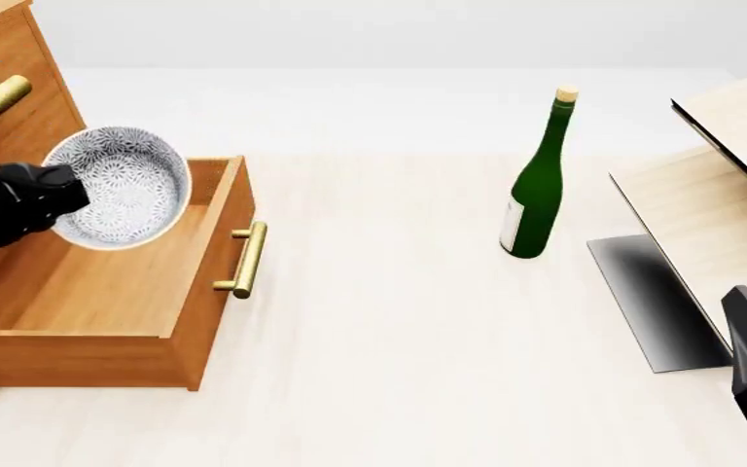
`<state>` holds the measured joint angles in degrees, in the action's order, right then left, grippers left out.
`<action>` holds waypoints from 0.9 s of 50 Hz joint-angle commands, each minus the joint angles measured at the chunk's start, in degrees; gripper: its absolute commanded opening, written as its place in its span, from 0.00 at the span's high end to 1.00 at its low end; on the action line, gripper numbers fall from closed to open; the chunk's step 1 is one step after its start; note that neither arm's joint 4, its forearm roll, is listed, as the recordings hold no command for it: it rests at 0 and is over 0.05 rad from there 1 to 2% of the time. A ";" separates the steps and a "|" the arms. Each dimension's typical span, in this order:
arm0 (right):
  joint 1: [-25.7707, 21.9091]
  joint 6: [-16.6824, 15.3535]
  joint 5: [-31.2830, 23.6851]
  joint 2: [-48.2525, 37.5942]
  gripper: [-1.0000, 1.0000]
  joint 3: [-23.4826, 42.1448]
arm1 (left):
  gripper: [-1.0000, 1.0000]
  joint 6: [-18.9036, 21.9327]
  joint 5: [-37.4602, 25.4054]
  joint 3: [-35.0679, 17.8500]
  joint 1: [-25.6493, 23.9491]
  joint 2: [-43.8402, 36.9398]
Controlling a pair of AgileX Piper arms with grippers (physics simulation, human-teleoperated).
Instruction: Put the bowl in the bottom drawer of the cabinet and close it.
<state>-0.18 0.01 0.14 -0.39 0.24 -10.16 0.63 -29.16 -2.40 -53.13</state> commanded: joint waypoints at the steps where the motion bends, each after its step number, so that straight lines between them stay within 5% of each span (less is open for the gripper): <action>1: 0.00 0.00 0.00 0.01 0.00 0.00 | 1.00 0.50 1.79 0.97 1.50 -1.62; 45: -0.01 0.00 0.00 0.00 0.00 0.00 | 1.00 0.19 7.07 4.72 5.08 -7.26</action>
<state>-0.18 0.01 0.14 -0.39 0.24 -10.11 6.50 -25.04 1.83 -59.41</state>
